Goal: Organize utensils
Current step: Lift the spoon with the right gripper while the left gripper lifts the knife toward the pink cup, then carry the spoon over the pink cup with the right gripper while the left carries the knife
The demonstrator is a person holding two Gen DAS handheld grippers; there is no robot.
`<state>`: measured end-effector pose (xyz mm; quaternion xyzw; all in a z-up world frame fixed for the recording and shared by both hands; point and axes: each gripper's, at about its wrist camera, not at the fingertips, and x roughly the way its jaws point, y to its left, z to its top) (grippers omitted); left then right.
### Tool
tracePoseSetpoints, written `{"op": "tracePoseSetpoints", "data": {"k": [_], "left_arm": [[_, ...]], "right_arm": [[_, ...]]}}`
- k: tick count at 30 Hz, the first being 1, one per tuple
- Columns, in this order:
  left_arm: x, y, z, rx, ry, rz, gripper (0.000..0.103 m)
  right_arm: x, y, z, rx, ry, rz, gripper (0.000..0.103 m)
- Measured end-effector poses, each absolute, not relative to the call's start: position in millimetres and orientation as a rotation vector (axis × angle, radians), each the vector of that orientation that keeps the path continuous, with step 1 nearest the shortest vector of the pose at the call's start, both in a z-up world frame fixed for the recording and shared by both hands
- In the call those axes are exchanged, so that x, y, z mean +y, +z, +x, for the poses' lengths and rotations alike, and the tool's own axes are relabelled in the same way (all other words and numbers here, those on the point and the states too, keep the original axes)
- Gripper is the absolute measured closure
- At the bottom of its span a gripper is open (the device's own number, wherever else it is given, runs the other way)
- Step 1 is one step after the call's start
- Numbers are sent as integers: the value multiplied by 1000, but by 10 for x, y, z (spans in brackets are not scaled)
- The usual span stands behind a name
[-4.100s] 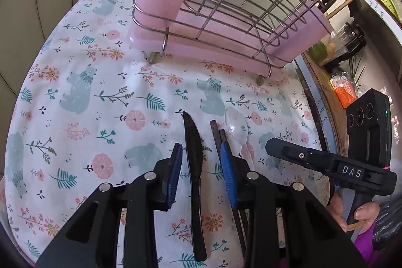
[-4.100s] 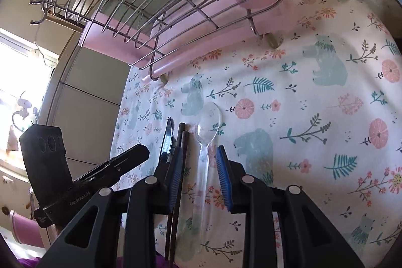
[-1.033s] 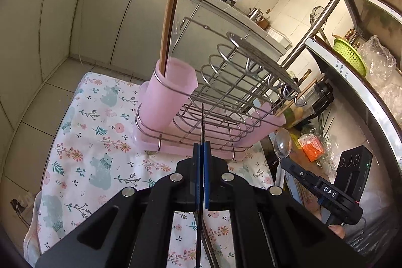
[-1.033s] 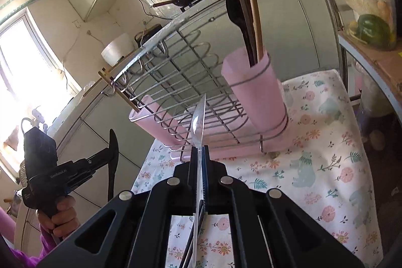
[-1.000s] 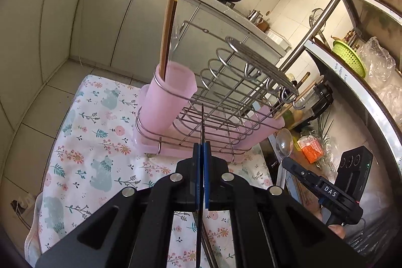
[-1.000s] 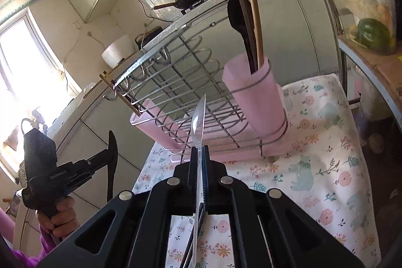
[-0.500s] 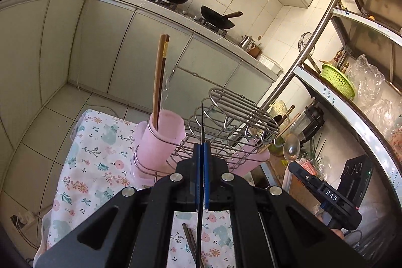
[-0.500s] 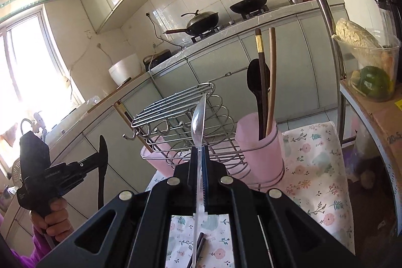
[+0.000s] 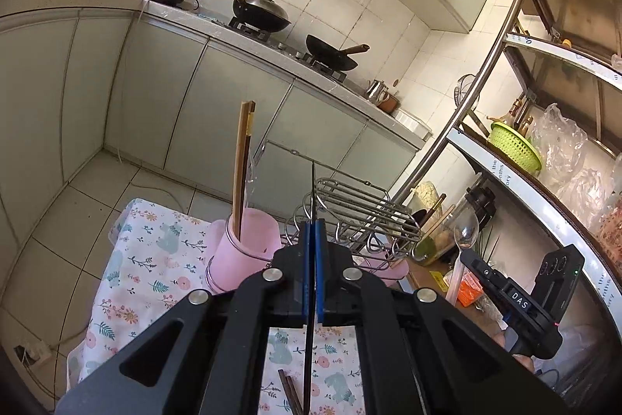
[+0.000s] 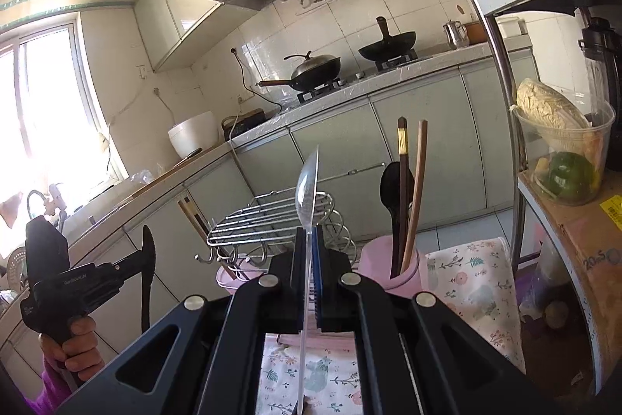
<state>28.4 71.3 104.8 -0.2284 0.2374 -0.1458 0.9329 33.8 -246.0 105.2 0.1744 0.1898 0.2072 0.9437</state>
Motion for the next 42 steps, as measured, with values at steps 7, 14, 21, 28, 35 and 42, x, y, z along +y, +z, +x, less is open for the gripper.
{"op": "tracePoseSetpoints", "data": {"k": [7,14,21,28,35,42], "left_arm": [[735,1127,303,447,-288,-475,102],[765,1167,379,421,-268,-482,102],[757,1214,445,375,-247,-472,102],[770,1155,554,351,-232,-475,102],[866,1078,676,344,-230,-509,102],[919,1003,789,340,-231,-525,102]], "right_arm": [[-2536,1207,366,318,394,351,100],[-2630,1291,429,268,368,358,100],[-2768,1391,495,208,327,348,100],[-2813,1384,679,170,282,334,100],[-2640,1186,959,144,263,283,100],[-2467,955,1130,121,223,205,100]]}}
